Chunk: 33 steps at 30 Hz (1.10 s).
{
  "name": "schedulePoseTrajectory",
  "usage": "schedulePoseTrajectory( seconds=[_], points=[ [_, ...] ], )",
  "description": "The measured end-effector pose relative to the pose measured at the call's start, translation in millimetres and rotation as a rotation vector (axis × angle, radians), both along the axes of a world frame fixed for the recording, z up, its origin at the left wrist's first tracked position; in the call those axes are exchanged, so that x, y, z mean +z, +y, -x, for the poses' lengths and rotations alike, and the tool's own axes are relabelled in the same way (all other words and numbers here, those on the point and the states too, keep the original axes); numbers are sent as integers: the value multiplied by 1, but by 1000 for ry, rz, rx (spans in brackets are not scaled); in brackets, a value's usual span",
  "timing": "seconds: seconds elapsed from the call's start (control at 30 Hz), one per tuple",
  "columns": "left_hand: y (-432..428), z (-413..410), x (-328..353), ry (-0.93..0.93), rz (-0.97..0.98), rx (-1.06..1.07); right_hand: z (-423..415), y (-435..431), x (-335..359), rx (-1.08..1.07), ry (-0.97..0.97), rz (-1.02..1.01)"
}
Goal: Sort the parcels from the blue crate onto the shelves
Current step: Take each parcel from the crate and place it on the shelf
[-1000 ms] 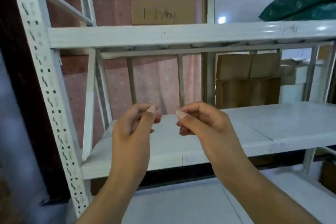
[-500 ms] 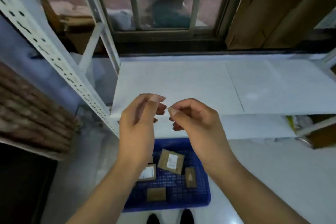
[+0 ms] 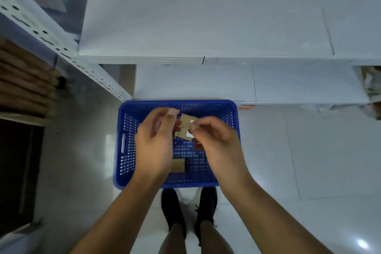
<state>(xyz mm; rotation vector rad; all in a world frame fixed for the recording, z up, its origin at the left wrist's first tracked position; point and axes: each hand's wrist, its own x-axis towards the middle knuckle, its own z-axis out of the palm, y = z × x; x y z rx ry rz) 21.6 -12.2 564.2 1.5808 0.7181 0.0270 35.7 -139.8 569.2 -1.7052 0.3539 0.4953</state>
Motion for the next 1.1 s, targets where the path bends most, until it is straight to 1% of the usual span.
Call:
schedulePoseTrajectory(
  seconds=[0.17, 0.33, 0.47, 0.6, 0.67, 0.77, 0.9, 0.93, 1.0, 1.1],
  points=[
    [-6, -5, -108, 157, -5, -33, -4, -9, -106, -50, 136, 23],
    [-16, -23, -217, 234, -10, -71, -24, -21, -215, -140, 210, 44],
    [-23, -34, -304, 272, -40, -120, -40, -28, -299, -145, 241, 54],
    [-26, -45, -385, 363, -33, -142, -53, -35, -377, -142, 293, 74],
    [-24, -53, -426, 385, -85, -183, -60, -37, -416, -111, 324, 117],
    [-16, -66, -480, 461, -193, -236, -72, -43, -467, -80, 346, 183],
    [-4, -79, -540, 574, -294, -271, -86, -50, -536, -60, 370, 325],
    [0, -82, -555, 579, -293, -278, -88, -50, -549, -67, 384, 348],
    [4, -84, -578, 571, -232, -279, -90, -52, -568, -68, 418, 368],
    [9, -82, -614, 577, -148, -260, -88, -52, -583, -63, 483, 350]
  ],
)
